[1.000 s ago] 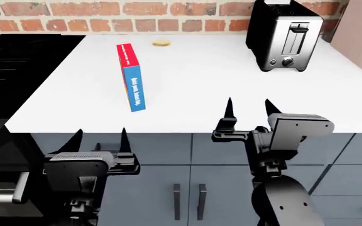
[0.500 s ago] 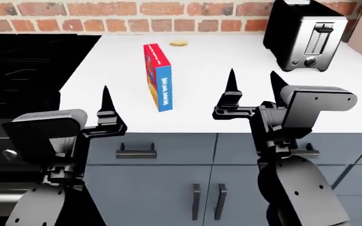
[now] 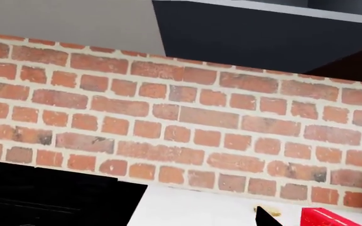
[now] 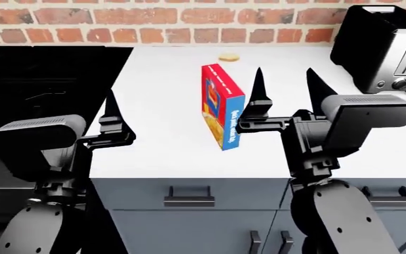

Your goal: Pick the boxed food and bar from the counter and place them in the cabinets closest to them.

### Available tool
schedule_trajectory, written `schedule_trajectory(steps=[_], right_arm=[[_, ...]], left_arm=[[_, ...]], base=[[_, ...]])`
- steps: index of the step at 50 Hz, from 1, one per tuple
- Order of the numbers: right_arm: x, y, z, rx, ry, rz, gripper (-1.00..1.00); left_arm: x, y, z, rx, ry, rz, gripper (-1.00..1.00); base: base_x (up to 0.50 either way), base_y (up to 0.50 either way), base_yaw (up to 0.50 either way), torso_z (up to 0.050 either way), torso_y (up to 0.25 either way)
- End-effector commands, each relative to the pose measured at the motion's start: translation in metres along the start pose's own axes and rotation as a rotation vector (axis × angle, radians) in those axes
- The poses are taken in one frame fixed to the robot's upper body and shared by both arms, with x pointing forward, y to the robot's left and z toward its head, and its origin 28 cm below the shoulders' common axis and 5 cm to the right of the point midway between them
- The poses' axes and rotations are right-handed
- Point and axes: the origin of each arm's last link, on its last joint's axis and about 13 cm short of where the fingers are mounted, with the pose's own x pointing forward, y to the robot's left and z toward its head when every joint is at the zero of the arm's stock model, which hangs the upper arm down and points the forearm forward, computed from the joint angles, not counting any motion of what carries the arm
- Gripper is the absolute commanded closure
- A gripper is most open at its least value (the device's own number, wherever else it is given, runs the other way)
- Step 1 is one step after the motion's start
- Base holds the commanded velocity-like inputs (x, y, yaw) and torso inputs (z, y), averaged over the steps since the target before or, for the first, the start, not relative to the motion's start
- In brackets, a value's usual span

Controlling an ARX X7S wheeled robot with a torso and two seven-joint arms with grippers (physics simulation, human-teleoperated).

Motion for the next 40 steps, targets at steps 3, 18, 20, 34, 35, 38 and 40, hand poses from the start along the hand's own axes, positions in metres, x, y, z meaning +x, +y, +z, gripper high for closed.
schedule_trajectory(steps=[3, 18, 20, 34, 35, 38, 40], right_arm=[[-0.002, 0.0, 0.003, 0.001, -0.036, 0.005, -1.0], [-0.01, 0.008, 0.019, -0.011, 0.038, 0.12, -1.0], [-0.01, 0.01, 0.022, -0.033, 0.074, 0.126, -1.0], [-0.01, 0.014, 0.015, -0.102, 0.317, 0.124, -1.0], [-0.009, 0.014, 0.014, -0.105, 0.325, 0.125, -1.0], [-0.008, 0.014, 0.01, -0.112, 0.353, 0.122, -1.0], [-0.007, 0.013, 0.007, -0.112, 0.372, 0.12, -1.0]], left_arm=[[-0.001, -0.001, 0.001, -0.004, -0.002, -0.008, -1.0], [-0.001, -0.001, 0.001, -0.003, 0.0, -0.016, -1.0], [-0.001, -0.002, 0.001, -0.003, 0.0, -0.016, -1.0], [-0.001, -0.002, 0.0, 0.002, 0.003, -0.019, -1.0], [-0.001, -0.002, 0.0, 0.002, 0.003, -0.019, -1.0], [-0.001, -0.002, 0.0, 0.002, 0.003, -0.019, -1.0], [-0.001, -0.002, 0.0, 0.002, 0.003, -0.019, -1.0]], base=[[0.5, 0.08, 0.0, 0.0, 0.0], [0.27, 0.04, 0.0, 0.0, 0.0], [0.0, 0.0, 0.0, 0.0, 0.0], [0.0, 0.0, 0.0, 0.0, 0.0], [0.0, 0.0, 0.0, 0.0, 0.0], [0.0, 0.0, 0.0, 0.0, 0.0], [0.0, 0.0, 0.0, 0.0, 0.0]])
